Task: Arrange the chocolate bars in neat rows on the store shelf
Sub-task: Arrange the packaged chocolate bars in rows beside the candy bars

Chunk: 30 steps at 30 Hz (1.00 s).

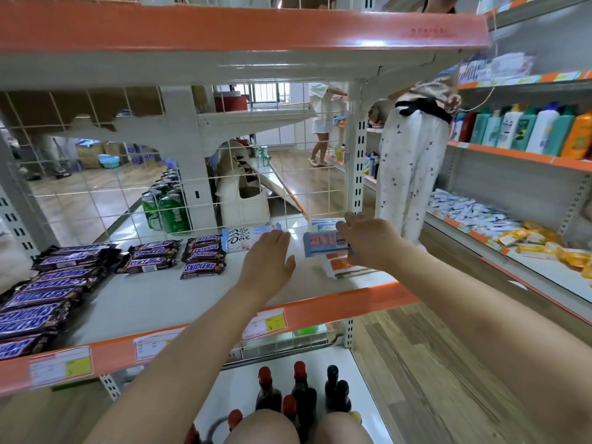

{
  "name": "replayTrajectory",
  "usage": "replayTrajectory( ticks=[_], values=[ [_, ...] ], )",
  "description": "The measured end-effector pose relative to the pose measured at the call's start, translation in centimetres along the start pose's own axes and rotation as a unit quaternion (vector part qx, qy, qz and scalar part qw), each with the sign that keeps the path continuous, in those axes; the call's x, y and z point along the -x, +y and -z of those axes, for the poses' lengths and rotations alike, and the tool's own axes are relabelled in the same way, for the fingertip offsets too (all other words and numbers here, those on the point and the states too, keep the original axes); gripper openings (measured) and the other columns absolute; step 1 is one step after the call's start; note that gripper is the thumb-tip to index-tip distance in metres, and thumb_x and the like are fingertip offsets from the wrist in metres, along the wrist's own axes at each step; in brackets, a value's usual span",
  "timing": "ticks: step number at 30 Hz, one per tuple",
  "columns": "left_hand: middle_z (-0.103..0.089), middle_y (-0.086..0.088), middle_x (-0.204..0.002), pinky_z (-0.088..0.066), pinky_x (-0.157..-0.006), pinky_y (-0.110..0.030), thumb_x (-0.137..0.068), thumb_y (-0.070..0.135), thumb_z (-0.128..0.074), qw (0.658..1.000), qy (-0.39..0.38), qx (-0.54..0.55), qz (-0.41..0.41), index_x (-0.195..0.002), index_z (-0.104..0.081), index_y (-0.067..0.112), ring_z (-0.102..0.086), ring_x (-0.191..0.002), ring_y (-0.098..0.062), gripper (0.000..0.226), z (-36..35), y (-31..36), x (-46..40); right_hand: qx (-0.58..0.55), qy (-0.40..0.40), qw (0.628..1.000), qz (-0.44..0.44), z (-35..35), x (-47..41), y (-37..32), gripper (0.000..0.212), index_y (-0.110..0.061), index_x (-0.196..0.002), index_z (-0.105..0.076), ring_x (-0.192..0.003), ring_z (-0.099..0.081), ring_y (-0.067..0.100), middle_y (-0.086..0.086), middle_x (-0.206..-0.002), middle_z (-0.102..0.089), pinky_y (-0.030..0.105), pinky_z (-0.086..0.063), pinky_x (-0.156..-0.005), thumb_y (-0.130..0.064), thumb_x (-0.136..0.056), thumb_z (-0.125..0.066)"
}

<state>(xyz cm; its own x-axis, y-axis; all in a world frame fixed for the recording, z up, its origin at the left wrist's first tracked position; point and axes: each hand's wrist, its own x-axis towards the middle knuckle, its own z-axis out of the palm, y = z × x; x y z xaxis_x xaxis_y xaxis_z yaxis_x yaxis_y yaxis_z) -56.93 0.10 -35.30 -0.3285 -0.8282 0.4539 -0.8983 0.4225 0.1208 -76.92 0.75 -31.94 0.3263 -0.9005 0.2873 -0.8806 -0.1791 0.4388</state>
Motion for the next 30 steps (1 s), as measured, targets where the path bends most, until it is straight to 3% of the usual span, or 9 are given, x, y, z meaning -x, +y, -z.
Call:
replayTrajectory(
  ticks=[4,7,11,14,19,21,24,27,30],
  values=[
    [-0.034,-0.007,-0.147,-0.03,-0.105,-0.028,-0.095,0.026,-0.046,0.999,0.011,-0.025,-0.026,-0.144,-0.028,0.008,-0.032,-0.134,-0.021,0.055,1.1,-1.2,0.9,-0.032,0.033,0.999,-0.012,0.5,-1.0,-1.8,0.05,-0.01,-0.125,-0.046,-0.102,-0.054,0.027,0.009,-0.119,-0.049,0.031,-0.043,-0.065,-0.028,-0.081,-0.061],
    [-0.034,-0.007,-0.147,-0.03,-0.106,-0.031,-0.093,0.027,-0.05,0.999,0.023,-0.023,-0.023,-0.143,-0.03,0.007,-0.031,-0.134,-0.022,0.057,1.6,-2.6,1.6,-0.029,0.045,0.999,0.01,1.7,-1.4,-3.6,0.051,-0.009,-0.096,-0.063,-0.076,-0.061,0.025,0.008,-0.094,-0.059,0.024,-0.031,-0.05,-0.029,-0.052,-0.081],
    [-0.03,-0.009,-0.149,-0.026,-0.109,-0.032,-0.091,0.028,-0.055,0.999,0.028,-0.028,-0.009,-0.143,-0.03,0.006,-0.028,-0.137,-0.024,0.062,2.2,-4.5,2.5,-0.054,0.056,0.996,0.046,2.2,-2.2,-5.9,0.044,-0.006,-0.111,-0.056,-0.1,-0.056,0.031,0.013,-0.115,-0.053,0.03,-0.032,-0.062,-0.022,-0.071,-0.068],
    [-0.046,-0.021,-0.137,-0.04,-0.102,-0.044,-0.079,0.02,-0.072,0.998,0.051,-0.028,-0.018,-0.133,-0.044,-0.005,-0.044,-0.126,-0.036,0.065,2.4,-5.7,3.1,-0.056,0.059,0.995,0.056,3.2,-2.6,-7.3,0.044,-0.005,-0.091,-0.064,-0.076,-0.062,0.032,0.014,-0.09,-0.061,0.028,-0.034,-0.051,-0.021,-0.052,-0.078],
    [-0.063,-0.02,-0.109,-0.051,-0.082,-0.042,-0.062,0.013,-0.083,0.996,0.079,-0.031,-0.037,-0.11,-0.06,-0.005,-0.061,-0.1,-0.038,0.057,2.7,-7.5,3.6,-0.08,0.099,0.989,0.078,2.9,-3.5,-9.4,0.043,-0.008,-0.123,-0.048,-0.107,-0.05,0.03,0.011,-0.122,-0.047,0.031,-0.028,-0.069,-0.022,-0.083,-0.054],
    [-0.066,-0.018,-0.097,-0.054,-0.073,-0.041,-0.055,0.012,-0.086,0.993,0.093,-0.056,-0.045,-0.103,-0.063,-0.004,-0.064,-0.089,-0.037,0.056,2.5,-8.0,3.6,-0.085,0.097,0.986,0.103,3.5,-3.3,-10.1,0.039,-0.005,-0.107,-0.057,-0.092,-0.057,0.032,0.013,-0.107,-0.054,0.03,-0.029,-0.062,-0.021,-0.072,-0.066],
    [-0.063,-0.017,-0.105,-0.046,-0.084,-0.039,-0.072,0.014,-0.075,0.993,0.092,-0.053,-0.043,-0.109,-0.061,-0.002,-0.058,-0.101,-0.036,0.043,2.5,-8.1,3.8,-0.081,0.11,0.983,0.122,4.0,-3.5,-10.3,0.042,-0.007,-0.077,-0.063,-0.058,-0.058,0.026,0.01,-0.077,-0.059,0.024,-0.025,-0.049,-0.022,-0.042,-0.081],
    [-0.063,-0.017,-0.108,-0.042,-0.086,-0.039,-0.078,0.015,-0.071,0.993,0.098,-0.05,-0.039,-0.109,-0.061,0.0,-0.056,-0.103,-0.035,0.036,2.5,-8.1,3.8,-0.084,0.104,0.983,0.129,3.9,-3.5,-10.4,0.039,-0.005,-0.097,-0.061,-0.078,-0.06,0.03,0.013,-0.095,-0.058,0.03,-0.03,-0.056,-0.023,-0.064,-0.073],
    [-0.067,-0.015,-0.09,-0.049,-0.072,-0.04,-0.063,0.012,-0.082,0.991,0.113,-0.058,-0.047,-0.094,-0.065,0.001,-0.063,-0.084,-0.037,0.036,2.4,-8.3,3.7,-0.094,0.125,0.982,0.11,3.1,-3.6,-9.8,0.044,-0.009,-0.126,-0.048,-0.107,-0.051,0.029,0.011,-0.121,-0.049,0.036,-0.039,-0.078,-0.029,-0.087,-0.054]
  ],
)
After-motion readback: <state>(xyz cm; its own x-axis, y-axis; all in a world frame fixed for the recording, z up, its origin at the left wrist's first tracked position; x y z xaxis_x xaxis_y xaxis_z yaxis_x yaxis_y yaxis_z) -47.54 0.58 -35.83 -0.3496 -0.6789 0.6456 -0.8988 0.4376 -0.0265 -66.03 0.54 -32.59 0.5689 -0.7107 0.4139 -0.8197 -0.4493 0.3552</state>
